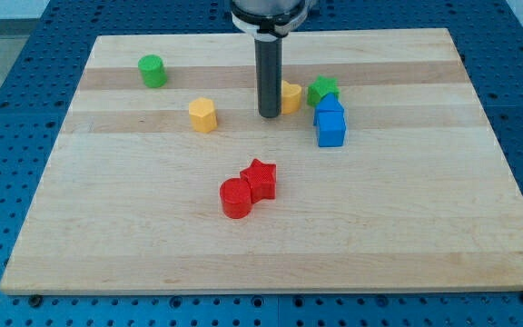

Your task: Move yellow heart to green star

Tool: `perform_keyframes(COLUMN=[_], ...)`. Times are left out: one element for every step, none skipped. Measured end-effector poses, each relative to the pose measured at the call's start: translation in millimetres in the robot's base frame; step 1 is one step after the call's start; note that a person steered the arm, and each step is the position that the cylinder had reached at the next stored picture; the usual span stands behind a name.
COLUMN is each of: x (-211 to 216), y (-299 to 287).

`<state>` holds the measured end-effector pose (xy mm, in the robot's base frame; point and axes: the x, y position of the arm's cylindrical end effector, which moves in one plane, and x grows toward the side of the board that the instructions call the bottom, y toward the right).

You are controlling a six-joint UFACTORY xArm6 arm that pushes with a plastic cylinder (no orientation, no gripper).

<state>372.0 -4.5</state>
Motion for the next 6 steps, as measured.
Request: perform_keyframes(x=[-1,-4,-4,-4,-5,-13], y=[3,3,3,3,3,3])
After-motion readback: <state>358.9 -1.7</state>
